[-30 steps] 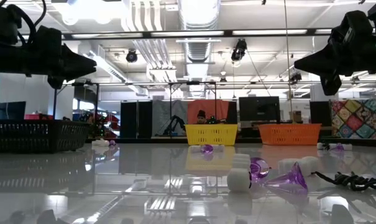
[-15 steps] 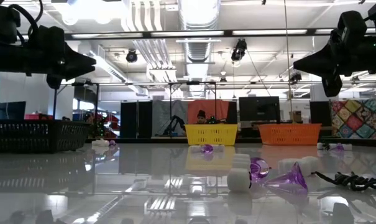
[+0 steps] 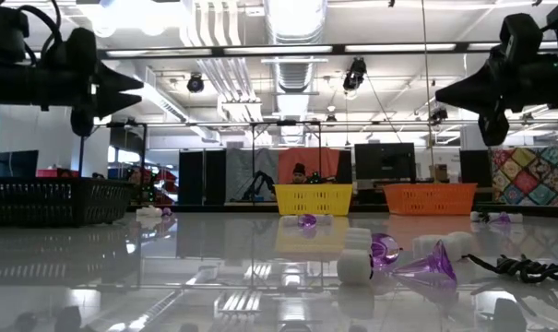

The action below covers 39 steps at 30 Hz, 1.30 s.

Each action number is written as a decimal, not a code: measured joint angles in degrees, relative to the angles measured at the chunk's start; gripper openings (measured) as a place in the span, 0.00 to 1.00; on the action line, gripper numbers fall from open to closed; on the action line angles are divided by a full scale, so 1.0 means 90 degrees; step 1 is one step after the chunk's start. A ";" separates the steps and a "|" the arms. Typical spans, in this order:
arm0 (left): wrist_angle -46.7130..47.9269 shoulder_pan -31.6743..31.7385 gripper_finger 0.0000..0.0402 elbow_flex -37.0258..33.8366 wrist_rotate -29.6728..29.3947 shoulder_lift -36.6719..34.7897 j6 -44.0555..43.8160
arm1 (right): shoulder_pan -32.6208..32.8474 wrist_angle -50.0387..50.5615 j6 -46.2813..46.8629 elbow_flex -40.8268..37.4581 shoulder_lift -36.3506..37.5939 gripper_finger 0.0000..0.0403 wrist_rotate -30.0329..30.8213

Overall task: Sort Halloween decoration
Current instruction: Put the white skeleton toy into the orange bin

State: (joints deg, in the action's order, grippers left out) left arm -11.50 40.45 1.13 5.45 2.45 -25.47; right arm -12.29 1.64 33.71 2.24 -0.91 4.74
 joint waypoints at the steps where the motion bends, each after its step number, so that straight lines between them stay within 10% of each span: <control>1: -0.0071 0.0000 0.37 -0.0001 0.0000 0.0008 -0.0158 | 0.0000 -0.0020 0.0163 0.0000 0.0002 0.03 0.0000; 24: -0.0610 0.0000 0.37 -0.0001 0.0008 0.0081 -0.1925 | 0.0000 -0.0026 0.0853 0.0000 0.0000 0.03 -0.0008; 39: -0.0610 0.0000 0.37 0.0000 -0.0028 0.0398 -0.2886 | 0.0000 -0.0024 -0.0578 0.0000 0.0002 0.03 -0.0019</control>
State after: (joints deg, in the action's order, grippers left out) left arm -16.99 40.45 1.14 5.20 6.03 -51.44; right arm -12.29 1.43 28.51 2.24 -0.89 4.57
